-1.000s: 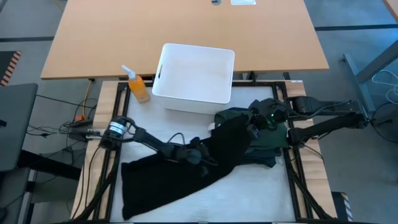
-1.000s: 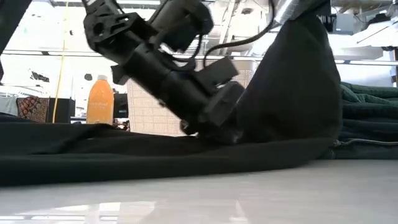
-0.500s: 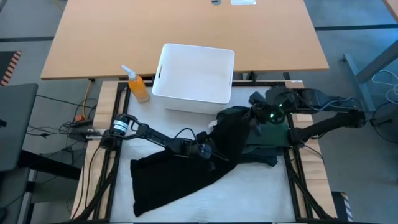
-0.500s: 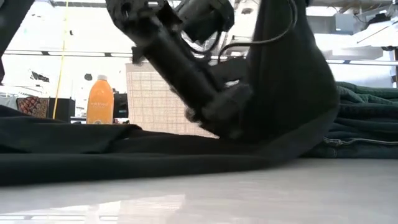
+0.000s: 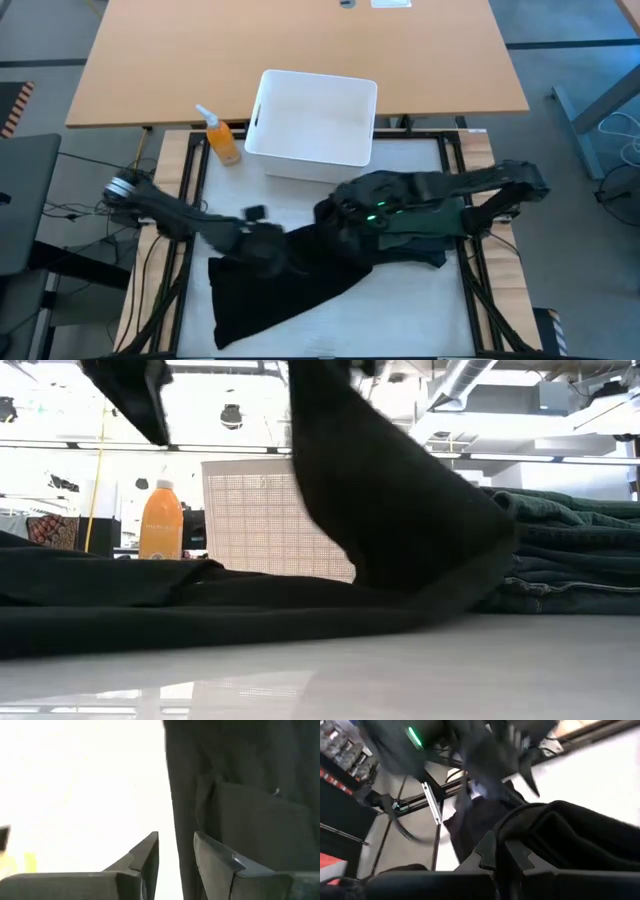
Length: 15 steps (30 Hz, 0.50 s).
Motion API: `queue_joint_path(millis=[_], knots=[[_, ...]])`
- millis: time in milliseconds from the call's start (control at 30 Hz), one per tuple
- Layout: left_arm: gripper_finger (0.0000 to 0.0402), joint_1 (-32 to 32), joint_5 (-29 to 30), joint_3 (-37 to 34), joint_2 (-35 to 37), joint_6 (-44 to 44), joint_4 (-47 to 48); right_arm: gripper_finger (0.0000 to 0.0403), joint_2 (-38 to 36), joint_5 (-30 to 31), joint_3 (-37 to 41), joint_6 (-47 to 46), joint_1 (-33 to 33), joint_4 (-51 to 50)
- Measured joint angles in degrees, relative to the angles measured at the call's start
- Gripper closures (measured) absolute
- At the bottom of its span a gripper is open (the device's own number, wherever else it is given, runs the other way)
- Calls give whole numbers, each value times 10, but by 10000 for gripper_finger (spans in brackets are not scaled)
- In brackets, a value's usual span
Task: Fold laundry
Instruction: Fold the black shirt from the white laundry organizer
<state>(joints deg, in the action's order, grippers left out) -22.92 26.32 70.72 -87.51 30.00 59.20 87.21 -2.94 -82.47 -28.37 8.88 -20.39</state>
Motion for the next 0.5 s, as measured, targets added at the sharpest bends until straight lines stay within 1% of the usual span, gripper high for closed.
queue_joint_path(millis=[133,200,267,367,500], knots=[[288,-63,48,0,98,125,85,373,110,0,-64,31,10,70],[288,-88,77,0,142,155,102,373,174,0,-105,36,16,99],[288,-109,107,0,183,179,122,373,240,-2,-152,40,23,136],[288,-124,148,0,234,192,124,372,347,-2,-239,40,35,182],[288,-131,166,0,275,186,124,369,490,-3,-391,40,52,209]])
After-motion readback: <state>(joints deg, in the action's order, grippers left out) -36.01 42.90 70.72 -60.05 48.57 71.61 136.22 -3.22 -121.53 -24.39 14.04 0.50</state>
